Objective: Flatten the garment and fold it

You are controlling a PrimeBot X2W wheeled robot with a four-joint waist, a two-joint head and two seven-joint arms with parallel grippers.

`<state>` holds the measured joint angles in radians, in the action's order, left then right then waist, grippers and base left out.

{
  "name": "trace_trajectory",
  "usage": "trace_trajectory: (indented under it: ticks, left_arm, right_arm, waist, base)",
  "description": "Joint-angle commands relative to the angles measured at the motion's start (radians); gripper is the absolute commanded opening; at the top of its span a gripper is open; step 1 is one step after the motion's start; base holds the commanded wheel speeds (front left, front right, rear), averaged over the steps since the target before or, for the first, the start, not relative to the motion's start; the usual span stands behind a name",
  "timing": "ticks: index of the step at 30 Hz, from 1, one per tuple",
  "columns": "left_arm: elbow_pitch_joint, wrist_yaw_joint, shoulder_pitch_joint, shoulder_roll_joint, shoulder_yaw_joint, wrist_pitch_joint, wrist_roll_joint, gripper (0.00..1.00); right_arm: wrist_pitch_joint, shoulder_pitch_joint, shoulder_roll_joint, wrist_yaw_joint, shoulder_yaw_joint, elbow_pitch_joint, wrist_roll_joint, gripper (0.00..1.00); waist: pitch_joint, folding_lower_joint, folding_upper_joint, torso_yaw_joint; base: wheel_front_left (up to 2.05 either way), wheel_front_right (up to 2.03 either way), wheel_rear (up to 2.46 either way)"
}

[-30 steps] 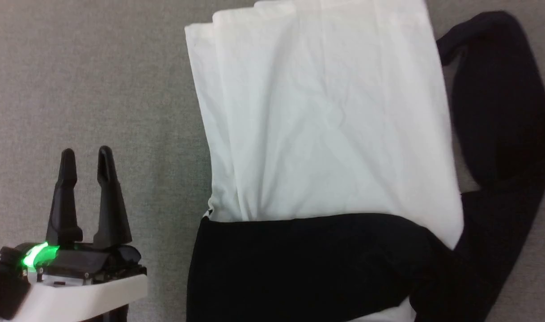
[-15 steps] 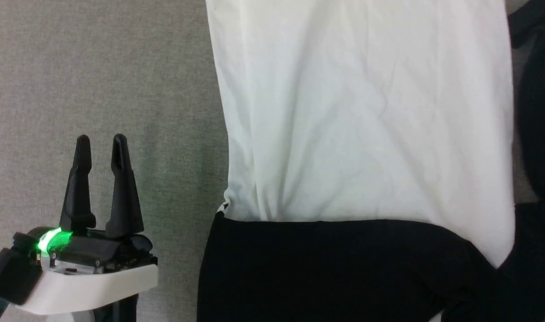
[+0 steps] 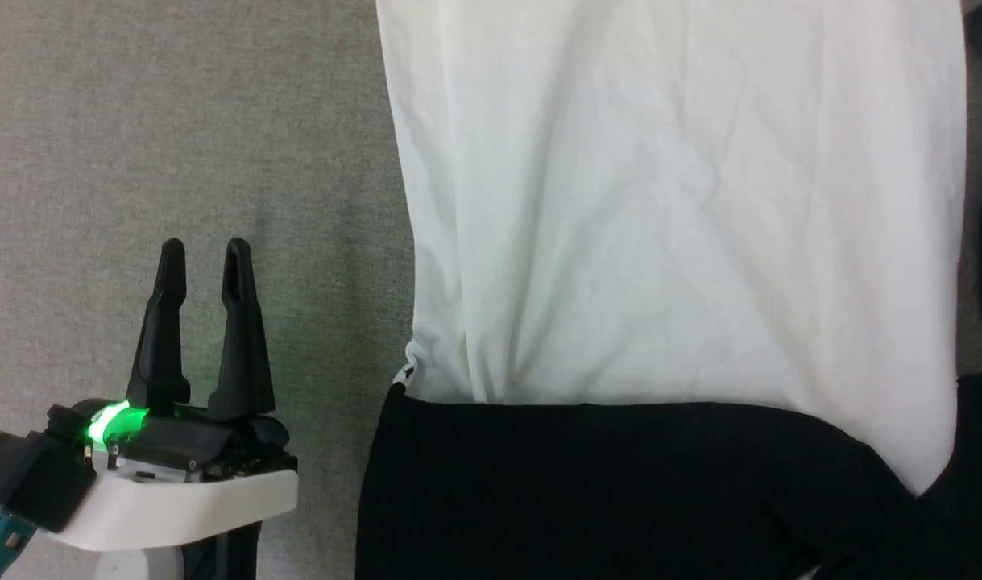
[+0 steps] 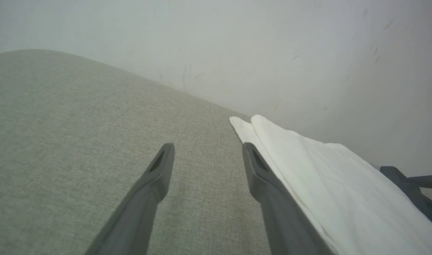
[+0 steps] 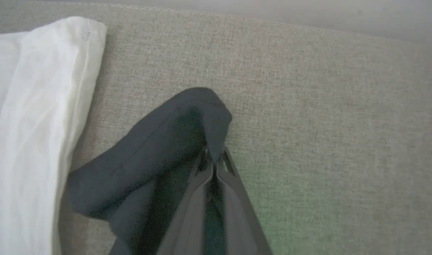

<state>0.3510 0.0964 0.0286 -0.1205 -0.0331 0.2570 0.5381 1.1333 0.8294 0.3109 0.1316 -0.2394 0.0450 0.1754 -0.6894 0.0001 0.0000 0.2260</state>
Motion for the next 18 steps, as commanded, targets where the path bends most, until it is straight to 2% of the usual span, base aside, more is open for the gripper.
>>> trace_trajectory:
  ticks: [1, 11, 18]
  left_arm:
    - [-0.008, 0.008, 0.022, 0.0, -0.001, 0.005, -0.003, 1.0]
    - [-0.004, -0.004, 0.002, -0.018, 0.021, -0.001, -0.009, 1.0]
    - [0.02, -0.033, -0.061, -0.033, 0.048, -0.023, -0.011, 1.0]
  right_arm:
    - [-0.044, 0.001, -0.009, -0.001, -0.007, 0.002, -0.007, 0.0]
    - [-0.247, -0.006, -0.026, -0.001, -0.052, 0.012, 0.063, 0.0]
    - [-0.345, -0.139, -0.005, -0.001, -0.182, 0.067, 0.144, 0.0]
  waist:
    - [0.011, -0.0001, 0.0, -0.006]
    - [0.116, -0.0001, 0.0, -0.043]
    - [0.264, -0.0001, 0.0, -0.082]
  base:
    - [0.0, 0.0, 0.0]
    - [0.0, 0.0, 0.0]
    - [0.0, 0.0, 0.0]
